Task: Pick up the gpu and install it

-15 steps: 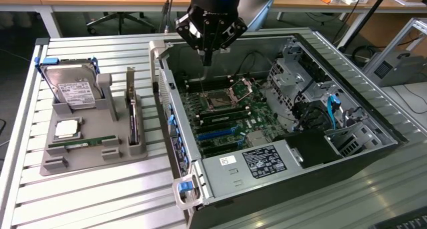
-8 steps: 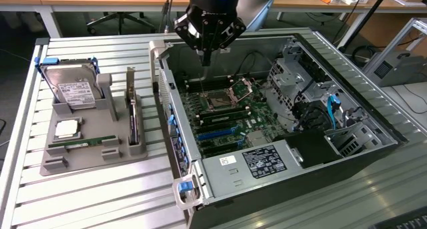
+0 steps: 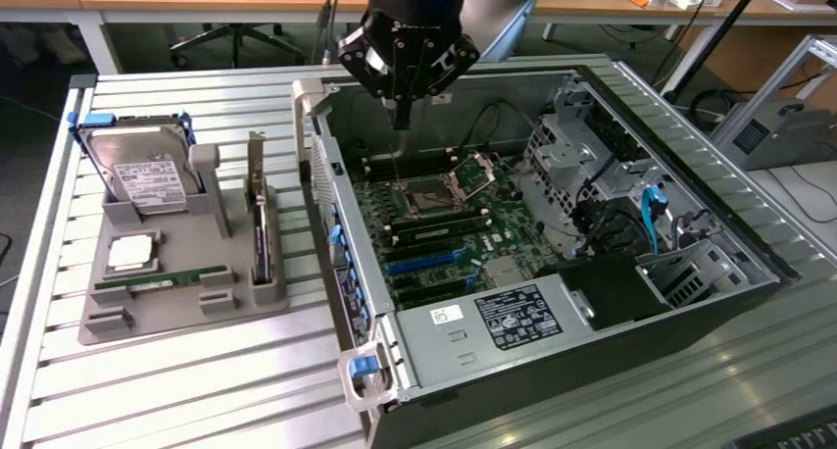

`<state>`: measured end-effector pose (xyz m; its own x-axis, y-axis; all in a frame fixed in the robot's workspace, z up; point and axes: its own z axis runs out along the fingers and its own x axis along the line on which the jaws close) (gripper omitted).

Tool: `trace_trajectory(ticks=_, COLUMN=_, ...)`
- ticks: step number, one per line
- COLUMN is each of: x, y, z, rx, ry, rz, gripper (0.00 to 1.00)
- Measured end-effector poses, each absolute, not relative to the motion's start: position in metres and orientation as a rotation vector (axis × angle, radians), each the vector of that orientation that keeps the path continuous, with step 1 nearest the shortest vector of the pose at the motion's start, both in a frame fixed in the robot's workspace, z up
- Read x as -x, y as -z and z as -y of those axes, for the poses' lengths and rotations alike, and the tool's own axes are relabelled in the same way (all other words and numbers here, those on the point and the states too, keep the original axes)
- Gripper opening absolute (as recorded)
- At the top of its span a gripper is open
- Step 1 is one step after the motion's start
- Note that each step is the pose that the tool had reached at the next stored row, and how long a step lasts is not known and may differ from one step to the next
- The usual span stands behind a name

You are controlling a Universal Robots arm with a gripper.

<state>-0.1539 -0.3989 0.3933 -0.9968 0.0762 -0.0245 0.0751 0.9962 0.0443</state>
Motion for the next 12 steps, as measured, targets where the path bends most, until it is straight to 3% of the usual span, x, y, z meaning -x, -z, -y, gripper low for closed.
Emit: trace_trajectory(ticks=12, x=0.1568, y=-0.3933, z=0.3989, rx=-0.118, ry=-0.068, rz=-3.112, gripper=0.11)
